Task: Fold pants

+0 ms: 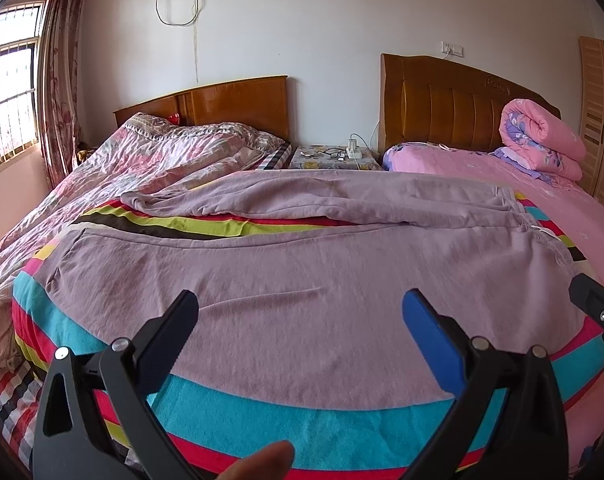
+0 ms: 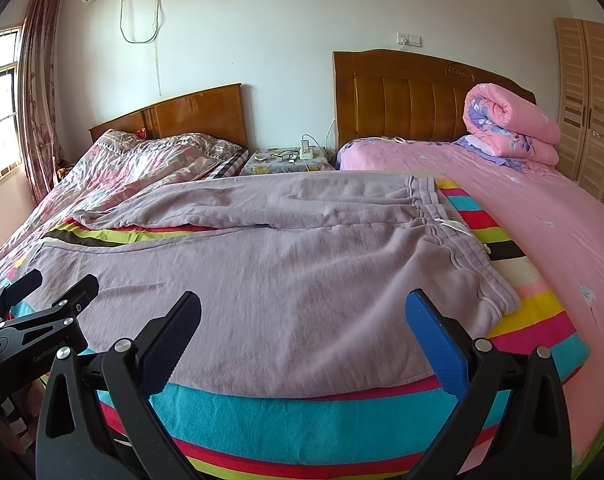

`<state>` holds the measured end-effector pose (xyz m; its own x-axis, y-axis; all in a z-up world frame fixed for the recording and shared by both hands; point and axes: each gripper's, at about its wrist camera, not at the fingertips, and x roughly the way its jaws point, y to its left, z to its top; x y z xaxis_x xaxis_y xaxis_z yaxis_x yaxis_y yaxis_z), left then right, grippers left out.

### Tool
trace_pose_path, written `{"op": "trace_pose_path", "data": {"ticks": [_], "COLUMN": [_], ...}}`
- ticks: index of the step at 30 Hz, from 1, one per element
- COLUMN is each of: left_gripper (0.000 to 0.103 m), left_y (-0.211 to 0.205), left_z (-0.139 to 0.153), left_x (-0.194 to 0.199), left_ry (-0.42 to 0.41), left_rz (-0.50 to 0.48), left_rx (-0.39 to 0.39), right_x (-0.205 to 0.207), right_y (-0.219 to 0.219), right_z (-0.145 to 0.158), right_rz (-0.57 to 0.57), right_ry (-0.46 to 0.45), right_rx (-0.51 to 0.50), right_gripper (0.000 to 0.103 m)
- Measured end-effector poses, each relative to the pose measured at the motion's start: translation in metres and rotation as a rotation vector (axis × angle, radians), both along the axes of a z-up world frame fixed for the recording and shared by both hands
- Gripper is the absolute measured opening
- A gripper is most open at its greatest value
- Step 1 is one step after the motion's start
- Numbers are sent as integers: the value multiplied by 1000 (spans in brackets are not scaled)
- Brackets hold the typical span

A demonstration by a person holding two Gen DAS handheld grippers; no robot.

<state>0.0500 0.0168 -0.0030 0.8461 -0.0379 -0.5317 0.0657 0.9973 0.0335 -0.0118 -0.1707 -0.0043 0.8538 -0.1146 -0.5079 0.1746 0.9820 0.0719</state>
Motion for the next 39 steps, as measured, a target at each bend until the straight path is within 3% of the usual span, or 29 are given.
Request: {"op": "trace_pose_path", "data": {"ticks": [3,5,8,11,13,16,19,23,29,34,36,39], "left_gripper": [102,102,102,102,102,102,102,102,102,102,102,102], "left_y": [1,4,8,13,19,31,36,31,10,-6,-3,9], "left_z": [-1,-4,-14,-24,-27,-27,-26,-27,-31,-13,-8,-14], "left_x": [2,7,23,33,34,34,39,58,111,155,181,224], "left_ry": [-3,-4,20,50,57,61,73,111,191,135,182,367], "left_rz": [21,43,79,100,108,110,96,79,11,-3,-8,-85], "left_rx": [10,29,71,89,79,33,6,8,77,214,179,9], "right_x": [-3,-20,-35,-38,-29,-18,-3,27,107,223,276,356], "right_y": [10,20,44,74,79,51,5,-44,-81,-121,-137,-152], "right_z": [2,19,49,69,68,54,26,-3,-12,-7,-7,-17], "right_rz": [-23,8,189,371,452,408,218,125,197,341,352,392], "right_ry": [1,-88,-158,-213,-176,-122,-43,70,201,278,284,305], "right_rx": [-63,-86,-15,-11,12,75,92,186,86,21,12,16], "right_gripper": [99,99,99,99,99,99,99,99,99,99,99,99]}}
